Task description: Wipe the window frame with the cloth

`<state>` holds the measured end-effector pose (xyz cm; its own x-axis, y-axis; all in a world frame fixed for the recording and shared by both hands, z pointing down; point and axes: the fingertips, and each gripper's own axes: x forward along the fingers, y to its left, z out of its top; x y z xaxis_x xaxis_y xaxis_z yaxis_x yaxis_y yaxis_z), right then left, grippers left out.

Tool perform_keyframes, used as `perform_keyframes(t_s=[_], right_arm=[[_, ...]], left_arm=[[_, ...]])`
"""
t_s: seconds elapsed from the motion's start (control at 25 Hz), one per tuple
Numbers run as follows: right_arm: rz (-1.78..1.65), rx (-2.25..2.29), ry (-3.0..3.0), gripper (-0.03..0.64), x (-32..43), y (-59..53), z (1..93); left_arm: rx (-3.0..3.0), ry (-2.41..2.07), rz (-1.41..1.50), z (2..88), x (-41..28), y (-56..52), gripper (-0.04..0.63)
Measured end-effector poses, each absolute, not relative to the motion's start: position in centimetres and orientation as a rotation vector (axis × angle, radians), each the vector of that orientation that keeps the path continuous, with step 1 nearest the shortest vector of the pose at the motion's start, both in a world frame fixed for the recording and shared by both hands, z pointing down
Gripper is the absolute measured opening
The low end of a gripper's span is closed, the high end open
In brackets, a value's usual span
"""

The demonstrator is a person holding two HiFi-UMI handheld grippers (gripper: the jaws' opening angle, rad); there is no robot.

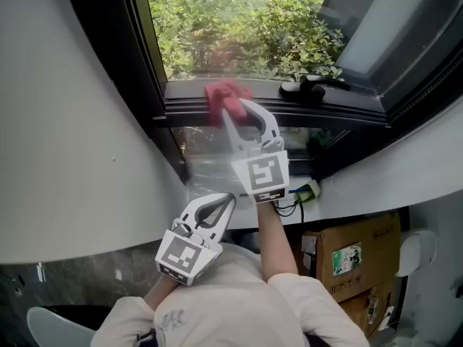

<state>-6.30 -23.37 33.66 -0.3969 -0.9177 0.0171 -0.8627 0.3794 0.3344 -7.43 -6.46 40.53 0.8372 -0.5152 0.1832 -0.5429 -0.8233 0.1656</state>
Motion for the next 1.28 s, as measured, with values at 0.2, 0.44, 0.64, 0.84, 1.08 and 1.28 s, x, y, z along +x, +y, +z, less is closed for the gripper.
perform_keyframes(t_s=[0.2,0.44,0.64,0.84,1.08,1.28], right_arm=[[-0.399,1.628,-2.422,0.103,-5.2,-23.2,33.7],[-0.395,1.657,-2.409,0.103,-4.1,-23.2,33.7],[-0.401,1.677,-2.412,0.103,-3.3,-23.2,33.8],[-0.381,1.673,-2.413,0.103,-3.4,-23.0,33.9],[-0.361,1.671,-2.422,0.103,-3.4,-23.1,33.8],[-0.371,1.663,-2.408,0.103,-3.3,-23.1,33.7]], left_arm=[[2.801,-0.807,0.189,40.7,-7.3,-6.5,0.009],[2.8,-0.799,0.174,40.7,-7.2,-6.8,0.009],[2.793,-0.789,0.172,41.1,-7.1,-7.0,0.009],[2.781,-0.78,0.188,41.6,-7.0,-6.9,0.009],[2.793,-0.796,0.183,41.3,-7.1,-7.3,0.009],[2.798,-0.812,0.189,41.2,-7.7,-7.5,0.009]])
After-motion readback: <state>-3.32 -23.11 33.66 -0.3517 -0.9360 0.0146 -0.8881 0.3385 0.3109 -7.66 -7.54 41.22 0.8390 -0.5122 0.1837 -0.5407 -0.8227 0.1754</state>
